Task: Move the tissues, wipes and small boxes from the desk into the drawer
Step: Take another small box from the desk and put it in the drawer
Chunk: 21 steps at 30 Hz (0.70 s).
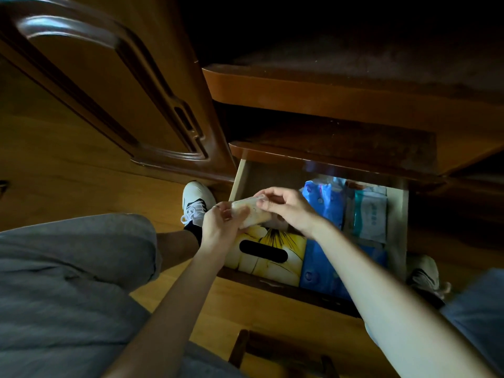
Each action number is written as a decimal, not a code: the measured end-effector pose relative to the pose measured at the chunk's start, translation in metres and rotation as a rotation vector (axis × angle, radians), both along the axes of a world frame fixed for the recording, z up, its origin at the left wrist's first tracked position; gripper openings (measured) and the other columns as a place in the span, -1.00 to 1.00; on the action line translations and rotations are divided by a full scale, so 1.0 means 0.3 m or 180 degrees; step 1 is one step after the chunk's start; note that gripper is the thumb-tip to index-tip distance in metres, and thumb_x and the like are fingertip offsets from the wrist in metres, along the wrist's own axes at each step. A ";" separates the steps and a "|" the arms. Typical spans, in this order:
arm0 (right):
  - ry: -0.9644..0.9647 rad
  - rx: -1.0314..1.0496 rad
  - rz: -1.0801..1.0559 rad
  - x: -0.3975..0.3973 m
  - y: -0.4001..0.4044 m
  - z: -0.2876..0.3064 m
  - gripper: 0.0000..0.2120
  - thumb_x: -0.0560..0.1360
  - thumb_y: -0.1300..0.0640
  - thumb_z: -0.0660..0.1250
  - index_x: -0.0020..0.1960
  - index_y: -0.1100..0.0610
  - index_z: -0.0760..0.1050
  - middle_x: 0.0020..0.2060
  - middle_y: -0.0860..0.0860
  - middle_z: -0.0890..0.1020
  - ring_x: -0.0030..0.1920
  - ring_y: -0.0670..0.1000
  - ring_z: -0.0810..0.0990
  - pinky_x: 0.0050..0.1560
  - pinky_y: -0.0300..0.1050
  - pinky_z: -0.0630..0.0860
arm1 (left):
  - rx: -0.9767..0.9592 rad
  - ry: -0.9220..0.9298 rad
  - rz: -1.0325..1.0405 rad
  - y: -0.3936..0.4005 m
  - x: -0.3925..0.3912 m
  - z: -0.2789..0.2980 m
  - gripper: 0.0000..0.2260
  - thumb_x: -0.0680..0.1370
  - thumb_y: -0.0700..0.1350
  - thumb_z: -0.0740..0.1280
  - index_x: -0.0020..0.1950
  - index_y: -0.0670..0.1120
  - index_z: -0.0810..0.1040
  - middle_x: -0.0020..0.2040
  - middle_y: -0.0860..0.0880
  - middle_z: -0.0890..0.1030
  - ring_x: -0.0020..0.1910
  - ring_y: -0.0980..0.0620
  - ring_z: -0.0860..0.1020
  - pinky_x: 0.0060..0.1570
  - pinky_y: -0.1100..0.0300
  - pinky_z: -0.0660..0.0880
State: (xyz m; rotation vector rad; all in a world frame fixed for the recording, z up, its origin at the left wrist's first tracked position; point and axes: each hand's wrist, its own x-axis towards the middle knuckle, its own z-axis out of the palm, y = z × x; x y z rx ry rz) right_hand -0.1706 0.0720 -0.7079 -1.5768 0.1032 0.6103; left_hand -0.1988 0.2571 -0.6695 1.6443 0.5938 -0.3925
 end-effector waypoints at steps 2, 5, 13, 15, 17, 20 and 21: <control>0.0064 0.0037 -0.0011 -0.005 -0.023 0.003 -0.84 0.55 -0.02 0.44 0.13 -0.12 0.66 0.02 -0.13 0.69 0.01 -0.15 0.60 -0.21 -0.36 0.48 | 0.0073 -0.0120 -0.0080 0.002 -0.001 -0.008 -0.85 0.52 -0.14 0.48 0.04 -0.02 0.58 0.03 -0.14 0.69 -0.04 -0.04 0.69 -0.06 0.07 0.67; 0.0151 0.0008 0.0164 -0.003 -0.043 -0.004 -0.86 0.56 -0.04 0.44 0.11 -0.17 0.66 0.02 -0.10 0.71 0.04 -0.10 0.64 -0.15 -0.28 0.52 | -0.0033 -0.0187 -0.0003 0.009 -0.003 -0.011 -0.81 0.52 -0.10 0.49 0.11 -0.09 0.63 0.01 -0.14 0.71 -0.01 -0.08 0.70 0.02 -0.03 0.65; -0.0200 -0.2803 -0.0173 -0.025 -0.081 -0.151 -0.85 0.63 0.10 0.27 0.16 -0.07 0.52 0.02 -0.01 0.65 -0.01 0.09 0.64 -0.15 0.01 0.57 | 0.1086 -0.0150 -0.0323 0.047 -0.002 -0.061 -0.66 0.57 0.02 0.39 0.31 -0.05 0.55 0.10 0.05 0.65 0.10 0.10 0.61 -0.07 0.27 0.51; -0.0066 -0.3049 0.0043 -0.032 -0.070 -0.190 -0.85 0.63 0.10 0.25 0.14 -0.06 0.54 -0.01 0.03 0.66 0.02 0.12 0.64 -0.18 -0.06 0.45 | 0.1392 -0.0091 -0.0753 0.054 -0.006 -0.076 -0.60 0.58 -0.03 0.36 0.40 -0.06 0.50 0.22 -0.02 0.63 0.18 0.01 0.59 0.00 0.20 0.52; -0.0069 -0.3114 0.0222 -0.029 -0.045 -0.208 -0.83 0.61 0.14 0.27 0.12 -0.04 0.58 -0.01 0.04 0.67 0.03 0.14 0.65 -0.16 -0.08 0.44 | 0.1632 0.0019 -0.1213 0.052 -0.017 -0.089 -0.52 0.57 -0.07 0.33 0.49 -0.05 0.40 0.29 -0.06 0.58 0.19 -0.04 0.58 0.10 0.08 0.56; -0.0189 -0.3261 0.0445 -0.020 -0.013 -0.220 -0.74 0.61 0.21 0.26 0.21 0.03 0.63 0.15 0.10 0.66 0.12 0.18 0.64 -0.03 -0.02 0.52 | 0.1856 -0.0081 -0.1588 0.049 -0.035 -0.100 -0.52 0.56 -0.12 0.28 0.49 0.00 0.34 0.28 -0.06 0.58 0.09 -0.06 0.59 -0.04 0.07 0.55; -0.0229 -0.3368 0.0535 -0.020 -0.010 -0.222 -0.73 0.61 0.22 0.27 0.22 0.05 0.64 0.18 0.11 0.63 0.13 0.20 0.64 0.01 0.00 0.53 | 0.1937 -0.0127 -0.1626 0.053 -0.034 -0.103 -0.52 0.56 -0.12 0.27 0.50 0.00 0.34 0.27 -0.06 0.59 0.03 -0.04 0.59 -0.13 0.13 0.51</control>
